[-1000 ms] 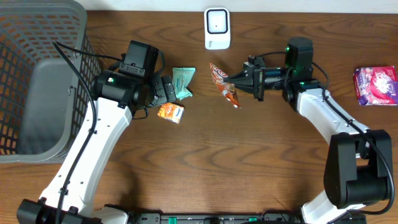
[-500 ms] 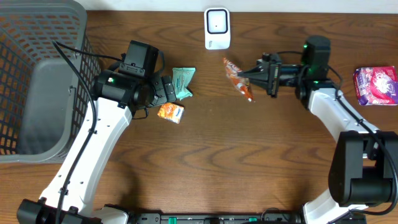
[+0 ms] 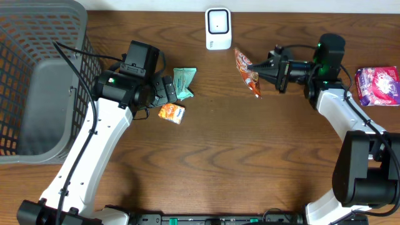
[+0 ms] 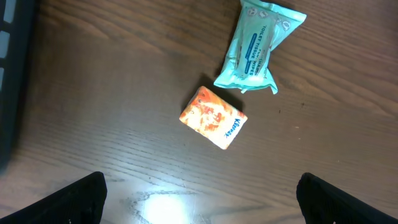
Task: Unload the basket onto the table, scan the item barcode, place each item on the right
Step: 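Hold the red bar up in front of the white scanner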
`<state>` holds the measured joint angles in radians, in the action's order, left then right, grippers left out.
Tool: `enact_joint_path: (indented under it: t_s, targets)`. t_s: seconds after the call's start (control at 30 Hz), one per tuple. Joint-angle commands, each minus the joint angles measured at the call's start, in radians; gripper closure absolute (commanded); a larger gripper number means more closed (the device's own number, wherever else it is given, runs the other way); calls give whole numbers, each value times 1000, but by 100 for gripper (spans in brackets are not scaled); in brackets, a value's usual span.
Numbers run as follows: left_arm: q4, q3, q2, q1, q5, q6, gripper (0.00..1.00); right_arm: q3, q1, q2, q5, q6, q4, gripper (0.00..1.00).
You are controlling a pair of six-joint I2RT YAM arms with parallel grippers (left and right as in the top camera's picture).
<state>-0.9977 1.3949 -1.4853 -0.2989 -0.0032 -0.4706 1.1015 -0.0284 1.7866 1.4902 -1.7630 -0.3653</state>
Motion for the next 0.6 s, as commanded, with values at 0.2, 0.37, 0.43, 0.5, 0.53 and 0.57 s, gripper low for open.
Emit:
enact_joint_path:
  t_s: [0.2, 0.37, 0.43, 0.5, 0.53, 0.57]
  targets:
    - [-4, 9, -4, 3, -9, 10, 2, 2, 108, -12, -692, 224, -99, 99]
    - [-4, 9, -4, 3, -9, 10, 2, 2, 206, -12, -1137, 353, -99, 99]
    - [-4, 9, -4, 3, -9, 10, 2, 2, 258, -11, -1332, 409, -98, 99]
    - [-4, 9, -4, 3, -9, 10, 2, 4, 301, -6, -1488, 429, -101, 99]
    - [-4, 9, -4, 3, -9, 10, 2, 9, 320, 1, -1547, 432, -117, 99]
    - [-4, 9, -4, 3, -9, 10, 2, 17, 331, 8, -1578, 446, -138, 99]
